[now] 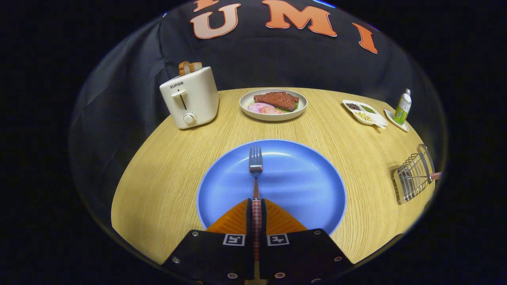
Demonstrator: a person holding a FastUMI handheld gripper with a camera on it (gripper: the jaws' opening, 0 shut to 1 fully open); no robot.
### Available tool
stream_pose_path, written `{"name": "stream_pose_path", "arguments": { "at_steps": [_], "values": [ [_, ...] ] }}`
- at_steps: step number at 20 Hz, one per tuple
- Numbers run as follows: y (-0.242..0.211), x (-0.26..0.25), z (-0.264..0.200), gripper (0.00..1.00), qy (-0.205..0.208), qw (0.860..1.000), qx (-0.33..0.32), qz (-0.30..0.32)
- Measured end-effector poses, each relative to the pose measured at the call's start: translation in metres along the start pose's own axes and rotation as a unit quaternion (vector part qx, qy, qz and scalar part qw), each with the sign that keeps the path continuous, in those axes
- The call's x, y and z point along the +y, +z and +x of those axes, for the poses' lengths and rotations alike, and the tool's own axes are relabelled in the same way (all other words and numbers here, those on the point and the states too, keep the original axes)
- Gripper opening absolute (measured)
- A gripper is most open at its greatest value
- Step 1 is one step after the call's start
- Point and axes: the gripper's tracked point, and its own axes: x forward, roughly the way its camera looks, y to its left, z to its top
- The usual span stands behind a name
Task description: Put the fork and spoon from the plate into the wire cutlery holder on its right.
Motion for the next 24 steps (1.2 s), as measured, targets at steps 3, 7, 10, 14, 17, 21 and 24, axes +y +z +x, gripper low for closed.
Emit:
{"name": "stream_pose_path", "arguments": {
  "at_steps": [3,7,10,14,17,21,24],
  "values": [
    [0.007,-0.011,-0.008,0.06,0.001,1.0,-0.004,0.0],
    [0.028,-0.029,-0.028,0.06,0.002,1.0,-0.025,-0.001],
    [0.048,-0.05,-0.05,0.06,0.0,0.999,-0.041,-0.003],
    [0.065,-0.089,-0.078,0.06,-0.011,0.998,-0.056,-0.007],
    [0.073,-0.123,-0.095,0.06,-0.027,0.998,-0.061,-0.007],
    [0.073,-0.173,-0.114,0.06,-0.053,0.997,-0.054,-0.011],
    [0.068,-0.209,-0.122,0.06,-0.071,0.996,-0.045,-0.007]
  ]
}}
